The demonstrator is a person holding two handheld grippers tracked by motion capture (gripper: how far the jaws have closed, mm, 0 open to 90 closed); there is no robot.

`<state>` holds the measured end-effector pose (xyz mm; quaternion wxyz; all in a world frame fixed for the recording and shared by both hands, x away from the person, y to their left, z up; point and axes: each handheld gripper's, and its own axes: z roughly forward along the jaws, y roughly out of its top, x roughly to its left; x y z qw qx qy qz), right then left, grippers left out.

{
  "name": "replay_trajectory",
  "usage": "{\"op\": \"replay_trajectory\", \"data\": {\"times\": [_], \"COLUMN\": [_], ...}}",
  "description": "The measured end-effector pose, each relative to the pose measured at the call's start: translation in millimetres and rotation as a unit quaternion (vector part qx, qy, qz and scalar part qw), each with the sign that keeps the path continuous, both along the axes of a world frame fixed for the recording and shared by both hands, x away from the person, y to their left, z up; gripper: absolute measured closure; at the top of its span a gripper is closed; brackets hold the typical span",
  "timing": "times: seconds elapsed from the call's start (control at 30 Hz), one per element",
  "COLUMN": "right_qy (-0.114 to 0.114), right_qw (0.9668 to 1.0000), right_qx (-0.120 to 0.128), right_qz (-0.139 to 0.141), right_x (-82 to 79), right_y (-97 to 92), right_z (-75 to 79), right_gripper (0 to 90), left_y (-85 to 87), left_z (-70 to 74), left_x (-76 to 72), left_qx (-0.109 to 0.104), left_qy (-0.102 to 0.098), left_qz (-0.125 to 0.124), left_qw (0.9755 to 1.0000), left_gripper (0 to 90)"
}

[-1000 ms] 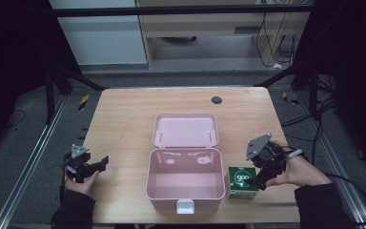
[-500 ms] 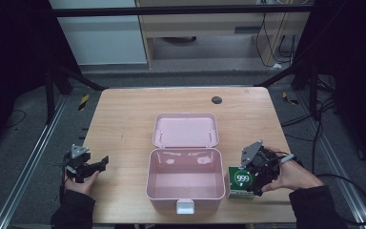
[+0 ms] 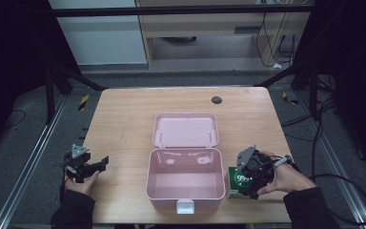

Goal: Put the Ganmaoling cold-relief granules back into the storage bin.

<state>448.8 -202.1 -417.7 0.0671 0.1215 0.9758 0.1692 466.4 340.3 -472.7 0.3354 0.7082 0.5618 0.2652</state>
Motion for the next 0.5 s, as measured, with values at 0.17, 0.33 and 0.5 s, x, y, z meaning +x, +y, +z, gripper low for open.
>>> {"op": "replay_trajectory", "data": {"times": [0.17,0.33,0.5], "right_qy": [0.003,0.012,0.016], "right_qw": [1.0000,0.9998,0.9997], "right_qx": [-0.006,-0.017,-0.018], "right_qz": [0.002,0.006,0.004], "right_x": [0.7,2.9,3.9], "right_y": [3.5,6.6,6.2], "right_z": [-3.9,-12.0,-17.5], "right_gripper": [3.8,5.3,6.3], "left_y": [-0.4,0.2,-0.3], "left_z": [0.0,0.0,-0.2], "left_x": [0.0,-0.1,0.1], "left_qx": [0.001,0.000,0.001], "left_qy": [0.000,0.000,0.000], "left_qz": [0.000,0.000,0.000], "left_qw": [1.0000,1.0000,1.0000], "left_gripper": [23.5,23.5,23.5]}}
